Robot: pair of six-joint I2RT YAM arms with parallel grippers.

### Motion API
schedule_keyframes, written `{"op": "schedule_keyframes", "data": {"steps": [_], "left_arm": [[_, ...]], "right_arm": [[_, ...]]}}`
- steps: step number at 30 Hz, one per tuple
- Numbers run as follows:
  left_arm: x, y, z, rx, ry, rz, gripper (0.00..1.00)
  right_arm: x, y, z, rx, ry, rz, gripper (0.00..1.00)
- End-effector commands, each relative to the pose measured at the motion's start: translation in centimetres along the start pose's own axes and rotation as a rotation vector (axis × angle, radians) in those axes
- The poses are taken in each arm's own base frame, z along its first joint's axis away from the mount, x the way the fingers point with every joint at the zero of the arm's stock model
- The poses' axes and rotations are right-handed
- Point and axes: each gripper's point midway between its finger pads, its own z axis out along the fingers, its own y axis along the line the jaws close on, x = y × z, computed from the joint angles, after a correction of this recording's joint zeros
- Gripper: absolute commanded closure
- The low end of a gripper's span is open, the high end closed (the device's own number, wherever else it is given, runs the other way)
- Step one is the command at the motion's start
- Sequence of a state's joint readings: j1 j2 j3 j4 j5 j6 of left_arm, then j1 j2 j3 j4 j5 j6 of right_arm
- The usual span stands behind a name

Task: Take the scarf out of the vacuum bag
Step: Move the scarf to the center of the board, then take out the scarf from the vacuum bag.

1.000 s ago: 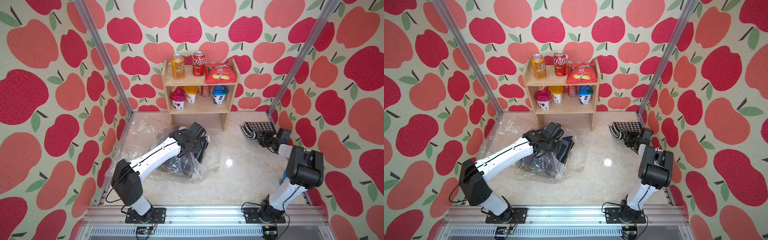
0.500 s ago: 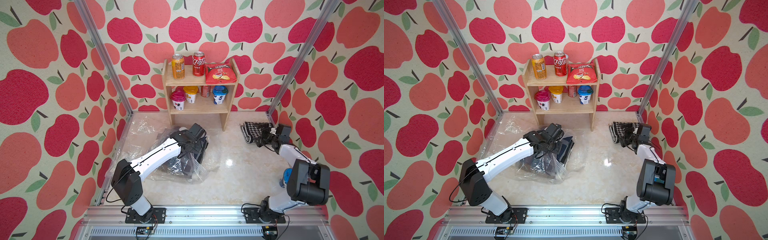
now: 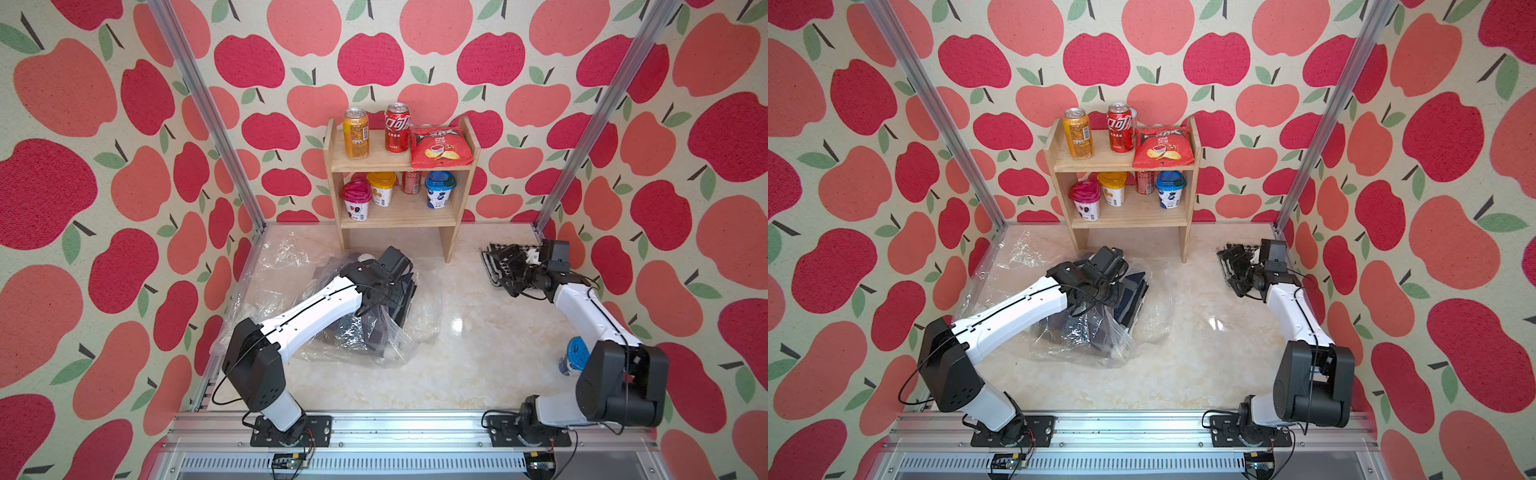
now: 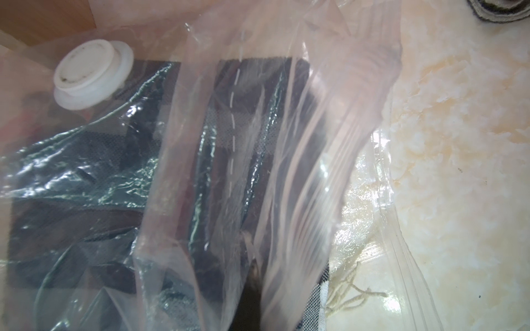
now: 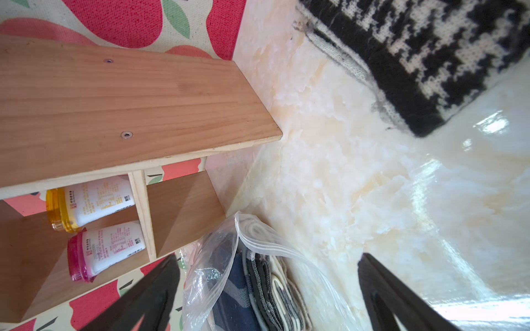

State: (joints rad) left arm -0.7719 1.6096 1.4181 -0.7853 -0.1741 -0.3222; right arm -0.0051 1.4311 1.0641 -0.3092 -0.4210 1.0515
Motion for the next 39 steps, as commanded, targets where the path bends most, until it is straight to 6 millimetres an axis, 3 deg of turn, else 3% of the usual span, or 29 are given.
{"op": "schedule_keyframes", "data": {"steps": [1, 10, 15, 21, 26, 33, 39], "left_arm": [[-0.7, 0.2, -0.5, 0.01, -0.023, -0.011, 1.0], [-0.5, -0.7, 0.1, 0.095, -0.017, -0.041, 1.0], [0.2, -0.5, 0.4, 0.105, -0.05, -0.067, 1.0], [1.1, -0.4, -0.7, 0.073, -0.157, -0.06, 1.0], [2.0, -0.4, -1.4, 0.046, -0.207, -0.076, 1.0], [3.7, -0.3, -0.5, 0.015, -0.2, -0.098, 1.0], [4.9, 0.5, 0.6, -0.021, -0.187, -0.134, 1.0]], "right_arm": [[2.0, -0.4, 0.0, 0.084, 0.061, -0.041, 0.0], [8.6, 2.8, 2.3, -0.024, 0.166, -0.201, 0.01], [13.4, 5.3, 2.6, -0.108, 0.223, -0.374, 0.03], [19.1, 7.7, 2.4, -0.277, 0.362, -0.457, 0.07], [22.2, 7.9, 2.7, -0.307, 0.455, -0.503, 0.08], [27.2, 7.7, 3.7, -0.313, 0.558, -0.573, 0.18], [30.1, 6.8, 4.6, -0.278, 0.588, -0.592, 0.24]]}}
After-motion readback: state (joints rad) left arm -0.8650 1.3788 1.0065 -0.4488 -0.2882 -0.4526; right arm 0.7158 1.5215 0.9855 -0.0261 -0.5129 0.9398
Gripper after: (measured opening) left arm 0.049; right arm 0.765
